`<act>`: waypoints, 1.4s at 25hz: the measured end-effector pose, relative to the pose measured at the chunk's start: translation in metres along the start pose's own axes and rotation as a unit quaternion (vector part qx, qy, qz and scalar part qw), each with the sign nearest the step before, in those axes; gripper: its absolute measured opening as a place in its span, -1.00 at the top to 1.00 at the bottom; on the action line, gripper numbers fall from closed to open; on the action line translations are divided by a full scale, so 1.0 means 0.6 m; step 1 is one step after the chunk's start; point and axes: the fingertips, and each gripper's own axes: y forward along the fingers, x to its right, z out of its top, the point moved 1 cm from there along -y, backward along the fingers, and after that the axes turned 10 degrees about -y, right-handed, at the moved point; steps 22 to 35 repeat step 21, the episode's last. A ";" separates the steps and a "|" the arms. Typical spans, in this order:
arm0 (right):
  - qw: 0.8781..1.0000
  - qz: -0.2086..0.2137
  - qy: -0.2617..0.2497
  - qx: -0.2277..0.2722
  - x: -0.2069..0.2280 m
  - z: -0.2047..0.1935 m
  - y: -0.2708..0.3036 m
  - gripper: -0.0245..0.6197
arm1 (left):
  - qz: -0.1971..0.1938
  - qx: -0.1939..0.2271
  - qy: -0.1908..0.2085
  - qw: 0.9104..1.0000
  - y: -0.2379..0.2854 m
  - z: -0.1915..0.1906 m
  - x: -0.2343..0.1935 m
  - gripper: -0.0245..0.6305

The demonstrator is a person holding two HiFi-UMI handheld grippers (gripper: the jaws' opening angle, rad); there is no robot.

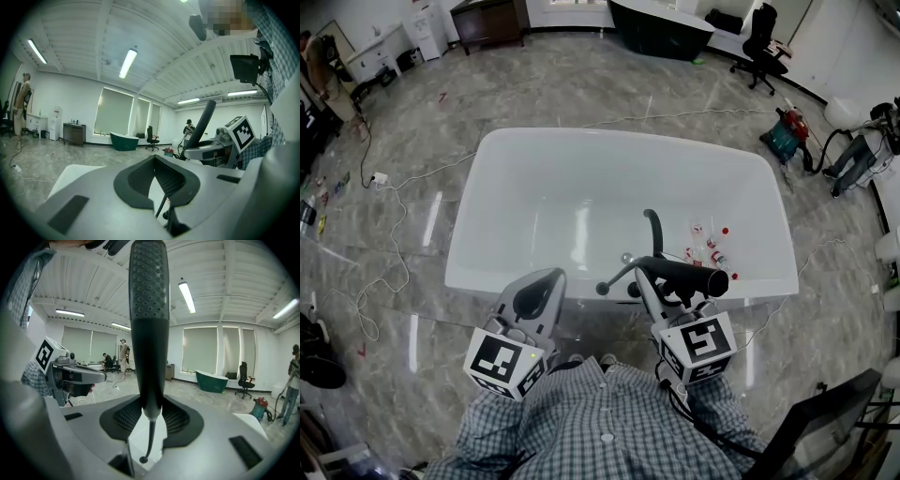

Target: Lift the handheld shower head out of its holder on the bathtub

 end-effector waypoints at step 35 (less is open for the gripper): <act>1.000 0.003 0.005 -0.002 -0.001 -0.004 -0.006 0.53 | 0.004 0.000 0.000 1.000 -0.003 -0.002 0.004 0.92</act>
